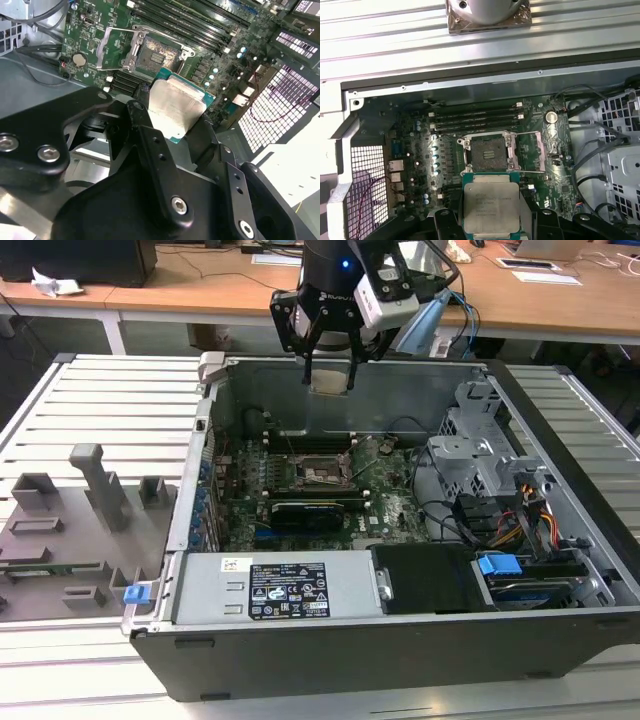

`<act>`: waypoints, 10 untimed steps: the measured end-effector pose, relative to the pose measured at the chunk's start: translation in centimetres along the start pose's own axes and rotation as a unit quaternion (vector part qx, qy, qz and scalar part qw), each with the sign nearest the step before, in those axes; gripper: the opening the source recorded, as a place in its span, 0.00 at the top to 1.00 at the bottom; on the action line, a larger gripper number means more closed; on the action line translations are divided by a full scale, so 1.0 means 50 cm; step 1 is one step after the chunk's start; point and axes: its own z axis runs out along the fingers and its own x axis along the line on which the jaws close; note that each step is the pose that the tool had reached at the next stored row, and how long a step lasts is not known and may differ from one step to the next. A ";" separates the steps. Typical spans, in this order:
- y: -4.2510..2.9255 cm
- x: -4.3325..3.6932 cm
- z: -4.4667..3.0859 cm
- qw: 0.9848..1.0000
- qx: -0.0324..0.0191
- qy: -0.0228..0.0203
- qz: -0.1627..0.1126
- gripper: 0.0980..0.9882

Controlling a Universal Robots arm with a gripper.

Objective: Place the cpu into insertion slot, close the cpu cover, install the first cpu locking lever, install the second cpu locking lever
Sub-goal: 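Place the cpu into insertion slot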

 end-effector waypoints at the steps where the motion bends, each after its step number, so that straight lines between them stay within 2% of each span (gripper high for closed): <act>1: 0.000 0.000 0.000 1.000 0.000 0.000 0.005 0.51; 6: 0.000 0.000 0.001 0.999 -0.001 -0.003 0.034 0.51; 10: 0.000 0.000 0.003 0.998 0.000 -0.006 0.066 0.51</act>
